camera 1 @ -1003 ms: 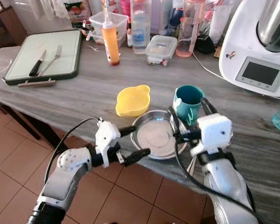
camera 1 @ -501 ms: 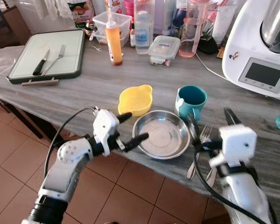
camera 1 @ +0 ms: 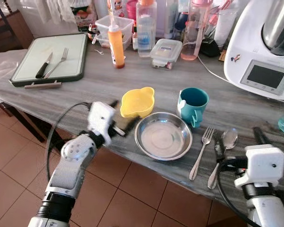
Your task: Setting the table
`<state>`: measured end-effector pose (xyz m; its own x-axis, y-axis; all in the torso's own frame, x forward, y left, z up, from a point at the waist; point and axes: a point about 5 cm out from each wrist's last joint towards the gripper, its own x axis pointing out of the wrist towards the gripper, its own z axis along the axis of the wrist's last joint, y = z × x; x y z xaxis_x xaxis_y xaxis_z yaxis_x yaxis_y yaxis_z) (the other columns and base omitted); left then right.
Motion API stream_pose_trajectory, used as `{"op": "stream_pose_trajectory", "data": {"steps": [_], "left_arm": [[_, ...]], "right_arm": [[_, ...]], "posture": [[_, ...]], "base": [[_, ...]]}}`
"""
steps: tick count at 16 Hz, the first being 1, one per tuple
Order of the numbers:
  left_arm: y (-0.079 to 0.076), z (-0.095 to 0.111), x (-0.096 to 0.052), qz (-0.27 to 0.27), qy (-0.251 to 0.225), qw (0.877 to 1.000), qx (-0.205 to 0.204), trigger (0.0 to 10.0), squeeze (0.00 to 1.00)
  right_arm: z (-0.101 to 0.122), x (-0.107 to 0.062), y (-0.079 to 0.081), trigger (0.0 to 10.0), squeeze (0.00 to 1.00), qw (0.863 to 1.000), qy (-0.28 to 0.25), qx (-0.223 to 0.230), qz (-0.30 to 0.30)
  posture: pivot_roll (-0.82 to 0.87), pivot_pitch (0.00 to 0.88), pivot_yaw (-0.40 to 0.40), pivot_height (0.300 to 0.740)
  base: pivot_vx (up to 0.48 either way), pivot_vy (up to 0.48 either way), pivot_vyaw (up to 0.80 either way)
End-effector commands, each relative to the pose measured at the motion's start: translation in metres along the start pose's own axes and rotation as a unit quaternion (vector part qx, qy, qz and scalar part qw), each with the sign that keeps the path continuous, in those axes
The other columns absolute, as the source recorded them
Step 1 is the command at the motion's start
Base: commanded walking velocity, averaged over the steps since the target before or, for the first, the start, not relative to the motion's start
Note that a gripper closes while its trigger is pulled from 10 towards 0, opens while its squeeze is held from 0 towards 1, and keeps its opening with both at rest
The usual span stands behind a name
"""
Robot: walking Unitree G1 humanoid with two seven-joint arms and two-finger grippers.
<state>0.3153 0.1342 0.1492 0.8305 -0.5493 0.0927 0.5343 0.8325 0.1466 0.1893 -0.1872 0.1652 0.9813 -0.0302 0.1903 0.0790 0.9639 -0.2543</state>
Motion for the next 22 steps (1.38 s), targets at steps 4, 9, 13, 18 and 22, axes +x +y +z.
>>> {"op": "stream_pose_trajectory", "data": {"steps": [4,9,13,18,22], "left_arm": [[0.022,-0.021,-0.045,0.106,0.042,0.992,0.055,10.0,0.00],[0.017,-0.040,-0.085,0.158,0.084,0.982,0.066,10.0,0.00],[0.017,-0.043,-0.086,0.177,0.091,0.978,0.062,10.0,0.00],[0.016,-0.041,-0.074,0.166,0.086,0.981,0.057,10.0,0.00],[0.015,-0.041,-0.069,0.158,0.082,0.982,0.064,10.0,0.00]], "right_arm": [[-0.003,-0.012,-0.003,10.0,1.00,1.000,0.015,-0.005,-0.006],[-0.006,-0.002,-0.001,10.0,0.83,1.000,0.015,-0.006,0.019],[-0.016,-0.001,0.000,10.0,0.00,0.999,0.032,0.001,0.020],[-0.016,0.000,0.002,10.0,0.00,0.999,0.030,0.007,0.010],[-0.016,-0.003,0.004,10.0,0.00,1.000,0.028,-0.003,0.010]], "posture": [[0.05,0.077,0.020,0.740],[0.09,0.091,-0.023,0.740],[0.11,0.095,-0.031,0.740],[0.09,0.093,-0.007,0.740],[0.08,0.090,0.007,0.740]], "base": [[0.000,0.000,0.00],[0.000,0.000,0.00],[0.000,0.000,0.00],[0.000,0.000,-0.76],[0.000,0.000,-0.19]]}}
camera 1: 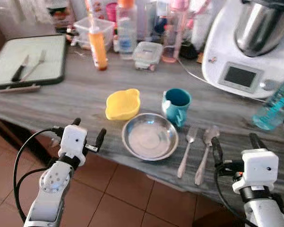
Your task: Setting the table
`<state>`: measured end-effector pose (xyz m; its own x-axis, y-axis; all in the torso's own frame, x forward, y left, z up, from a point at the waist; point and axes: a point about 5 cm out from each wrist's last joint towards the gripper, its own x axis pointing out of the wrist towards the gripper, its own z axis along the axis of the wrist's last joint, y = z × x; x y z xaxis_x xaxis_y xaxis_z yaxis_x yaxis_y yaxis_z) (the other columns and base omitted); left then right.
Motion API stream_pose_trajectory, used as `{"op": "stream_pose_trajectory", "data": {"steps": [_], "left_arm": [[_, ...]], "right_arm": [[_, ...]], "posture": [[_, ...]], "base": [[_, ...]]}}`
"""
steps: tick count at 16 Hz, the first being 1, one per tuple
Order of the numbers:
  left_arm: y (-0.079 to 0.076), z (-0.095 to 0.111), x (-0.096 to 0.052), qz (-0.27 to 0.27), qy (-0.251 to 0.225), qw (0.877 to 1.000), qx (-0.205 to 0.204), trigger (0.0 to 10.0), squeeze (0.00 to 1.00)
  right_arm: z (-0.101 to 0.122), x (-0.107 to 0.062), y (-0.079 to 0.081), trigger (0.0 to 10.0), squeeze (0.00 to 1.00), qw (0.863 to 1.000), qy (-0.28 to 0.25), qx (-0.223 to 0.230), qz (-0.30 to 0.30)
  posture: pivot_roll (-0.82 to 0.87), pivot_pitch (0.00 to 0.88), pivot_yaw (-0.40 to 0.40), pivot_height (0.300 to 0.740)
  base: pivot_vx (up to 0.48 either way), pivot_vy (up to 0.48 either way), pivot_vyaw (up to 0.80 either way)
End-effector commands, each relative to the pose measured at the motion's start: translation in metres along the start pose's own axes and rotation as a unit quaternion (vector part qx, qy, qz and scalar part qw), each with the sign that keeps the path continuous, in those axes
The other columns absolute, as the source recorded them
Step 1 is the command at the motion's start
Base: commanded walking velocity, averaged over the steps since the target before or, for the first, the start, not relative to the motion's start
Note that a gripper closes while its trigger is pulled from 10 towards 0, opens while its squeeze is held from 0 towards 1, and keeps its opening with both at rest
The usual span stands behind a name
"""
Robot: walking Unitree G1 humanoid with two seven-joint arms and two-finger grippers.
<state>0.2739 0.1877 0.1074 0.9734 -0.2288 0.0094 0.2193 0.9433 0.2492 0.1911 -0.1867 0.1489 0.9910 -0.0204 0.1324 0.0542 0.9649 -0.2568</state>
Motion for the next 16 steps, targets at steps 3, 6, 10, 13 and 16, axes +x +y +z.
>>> {"op": "stream_pose_trajectory", "data": {"steps": [3,6,10,13,16], "left_arm": [[-0.004,-0.001,0.002,-0.009,-0.002,1.000,0.007,10.0,0.00],[-0.004,-0.003,0.003,-0.006,0.006,1.000,0.005,10.0,0.00],[0.000,-0.008,0.001,0.002,0.009,1.000,0.015,10.0,0.00],[0.007,-0.013,0.001,0.016,0.016,0.999,0.026,10.0,0.00],[0.003,-0.012,0.001,0.009,0.003,1.000,0.012,10.0,0.00]], "right_arm": [[0.001,0.001,0.003,10.0,0.00,1.000,-0.004,-0.022,0.007],[0.001,0.001,0.005,10.0,0.00,1.000,-0.005,-0.023,0.012],[0.000,0.004,0.009,10.0,0.00,0.999,-0.008,-0.022,0.021],[0.001,0.004,0.015,10.0,0.00,0.999,-0.010,-0.020,0.031],[0.001,0.005,0.016,10.0,0.00,0.999,-0.012,-0.021,0.031]], "posture": [[0.07,0.086,0.006,0.740],[0.07,0.084,0.005,0.740],[0.08,0.084,0.007,0.740],[0.08,0.085,0.009,0.740],[0.08,0.080,0.015,0.740]], "base": [[0.000,0.000,0.53],[0.000,0.000,0.80],[0.000,0.000,0.80],[0.000,0.000,0.80],[0.000,0.000,0.80]]}}
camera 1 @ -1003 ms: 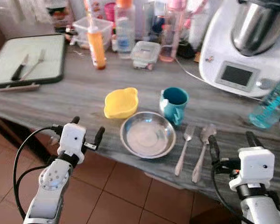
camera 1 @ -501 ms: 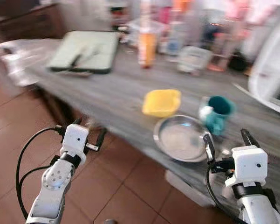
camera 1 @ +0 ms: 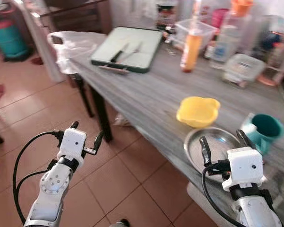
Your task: Setting the table
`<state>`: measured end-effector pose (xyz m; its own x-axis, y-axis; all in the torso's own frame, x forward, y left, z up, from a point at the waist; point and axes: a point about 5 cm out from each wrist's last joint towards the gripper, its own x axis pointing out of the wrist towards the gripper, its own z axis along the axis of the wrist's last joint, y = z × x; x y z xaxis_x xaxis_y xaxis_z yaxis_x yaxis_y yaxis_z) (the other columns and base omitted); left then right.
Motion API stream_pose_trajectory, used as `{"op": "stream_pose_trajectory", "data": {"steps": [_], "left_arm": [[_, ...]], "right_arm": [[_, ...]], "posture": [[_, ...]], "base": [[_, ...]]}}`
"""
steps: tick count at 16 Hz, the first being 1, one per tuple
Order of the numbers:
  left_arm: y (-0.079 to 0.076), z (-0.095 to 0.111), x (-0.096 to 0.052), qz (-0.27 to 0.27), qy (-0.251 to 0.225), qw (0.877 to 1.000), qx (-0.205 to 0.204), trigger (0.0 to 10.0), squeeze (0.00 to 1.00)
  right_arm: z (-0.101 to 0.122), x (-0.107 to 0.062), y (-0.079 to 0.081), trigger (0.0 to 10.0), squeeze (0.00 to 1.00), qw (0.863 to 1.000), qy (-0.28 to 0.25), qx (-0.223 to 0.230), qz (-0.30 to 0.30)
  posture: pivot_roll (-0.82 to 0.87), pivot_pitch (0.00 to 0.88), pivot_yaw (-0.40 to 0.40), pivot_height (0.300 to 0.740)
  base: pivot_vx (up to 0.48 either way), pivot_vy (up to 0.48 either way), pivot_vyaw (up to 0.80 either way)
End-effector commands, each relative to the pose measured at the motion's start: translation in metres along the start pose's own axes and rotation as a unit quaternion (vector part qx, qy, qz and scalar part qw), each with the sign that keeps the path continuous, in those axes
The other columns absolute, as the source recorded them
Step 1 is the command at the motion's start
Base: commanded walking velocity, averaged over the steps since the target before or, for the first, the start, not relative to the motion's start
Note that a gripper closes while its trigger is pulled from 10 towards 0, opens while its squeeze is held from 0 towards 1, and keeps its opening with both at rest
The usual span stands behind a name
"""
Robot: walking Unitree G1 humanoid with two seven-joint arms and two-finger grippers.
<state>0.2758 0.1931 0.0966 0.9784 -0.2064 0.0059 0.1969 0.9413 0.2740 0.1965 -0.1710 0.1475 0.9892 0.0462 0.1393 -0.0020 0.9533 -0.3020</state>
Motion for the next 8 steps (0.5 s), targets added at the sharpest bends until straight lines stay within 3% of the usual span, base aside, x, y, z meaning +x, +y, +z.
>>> {"op": "stream_pose_trajectory", "data": {"steps": [1,8], "left_arm": [[-0.0006,0.0004,0.0018,-0.002,-0.004,1.000,0.001,10.0,0.00],[-0.0041,0.0052,0.0070,-0.001,-0.020,1.000,0.006,10.0,0.00]], "right_arm": [[-0.0011,0.0012,0.0014,10.0,0.00,1.000,-0.002,-0.004,0.002],[-0.0011,0.0042,0.0026,10.0,0.00,1.000,-0.006,-0.006,0.003]], "posture": [[0.08,0.075,0.015,0.740],[0.08,0.063,0.015,0.740]], "base": [[0.000,0.000,0.80],[0.000,0.000,0.80]]}}
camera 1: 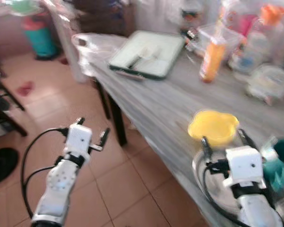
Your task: Setting the table
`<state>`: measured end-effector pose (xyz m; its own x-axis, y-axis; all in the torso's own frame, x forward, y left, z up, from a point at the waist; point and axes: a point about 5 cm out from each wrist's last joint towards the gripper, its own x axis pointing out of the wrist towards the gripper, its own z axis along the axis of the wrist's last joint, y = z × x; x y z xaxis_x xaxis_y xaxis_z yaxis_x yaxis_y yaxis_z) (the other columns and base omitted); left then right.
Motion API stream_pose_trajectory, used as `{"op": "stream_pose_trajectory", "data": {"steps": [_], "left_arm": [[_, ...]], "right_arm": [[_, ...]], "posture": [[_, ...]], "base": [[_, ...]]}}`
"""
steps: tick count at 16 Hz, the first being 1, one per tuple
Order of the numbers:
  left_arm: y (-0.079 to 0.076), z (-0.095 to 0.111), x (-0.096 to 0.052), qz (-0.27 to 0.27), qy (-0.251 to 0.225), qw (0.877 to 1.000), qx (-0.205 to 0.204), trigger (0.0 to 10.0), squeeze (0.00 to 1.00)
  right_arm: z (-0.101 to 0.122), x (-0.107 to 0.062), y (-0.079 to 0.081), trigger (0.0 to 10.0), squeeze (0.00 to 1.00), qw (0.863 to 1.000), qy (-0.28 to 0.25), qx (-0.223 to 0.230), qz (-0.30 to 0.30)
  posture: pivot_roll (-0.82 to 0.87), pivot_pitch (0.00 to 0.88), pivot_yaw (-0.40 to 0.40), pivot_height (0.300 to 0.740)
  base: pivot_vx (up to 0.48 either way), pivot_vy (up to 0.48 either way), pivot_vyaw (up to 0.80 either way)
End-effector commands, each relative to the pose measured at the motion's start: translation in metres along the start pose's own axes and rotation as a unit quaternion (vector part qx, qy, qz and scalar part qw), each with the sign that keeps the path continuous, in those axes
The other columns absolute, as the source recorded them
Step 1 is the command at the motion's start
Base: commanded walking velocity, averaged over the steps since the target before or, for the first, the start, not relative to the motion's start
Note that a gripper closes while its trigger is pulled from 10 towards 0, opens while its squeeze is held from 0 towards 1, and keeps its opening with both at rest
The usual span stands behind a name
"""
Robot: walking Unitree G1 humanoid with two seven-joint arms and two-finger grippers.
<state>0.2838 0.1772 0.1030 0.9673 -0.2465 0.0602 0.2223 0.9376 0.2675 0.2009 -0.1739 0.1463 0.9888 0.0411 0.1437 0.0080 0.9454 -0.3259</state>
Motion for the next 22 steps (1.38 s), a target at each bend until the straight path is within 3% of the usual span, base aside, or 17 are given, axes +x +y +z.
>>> {"op": "stream_pose_trajectory", "data": {"steps": [1,9,13,22], "left_arm": [[0.007,-0.004,-0.004,0.012,0.010,1.000,0.010,10.0,0.00],[0.005,-0.012,-0.003,0.006,0.016,1.000,-0.002,10.0,0.00],[0.002,-0.016,-0.001,0.007,0.018,1.000,-0.012,10.0,0.00],[0.003,-0.023,-0.001,0.003,0.023,1.000,-0.007,10.0,0.00]], "right_arm": [[0.002,0.000,0.005,10.0,0.00,1.000,-0.005,0.007,0.006],[0.005,0.001,0.005,10.0,0.00,1.000,-0.013,0.015,0.003],[0.005,0.002,0.003,10.0,0.00,1.000,-0.014,0.017,0.003],[0.005,0.001,0.005,10.0,0.00,1.000,-0.013,0.020,0.001]], "posture": [[0.08,0.066,0.015,0.740],[0.07,0.067,0.006,0.740],[0.07,0.064,-0.001,0.740],[0.06,0.066,0.011,0.740]], "base": [[0.000,0.000,0.80],[0.000,0.000,0.76],[0.000,0.000,0.00],[0.000,0.296,0.00]]}}
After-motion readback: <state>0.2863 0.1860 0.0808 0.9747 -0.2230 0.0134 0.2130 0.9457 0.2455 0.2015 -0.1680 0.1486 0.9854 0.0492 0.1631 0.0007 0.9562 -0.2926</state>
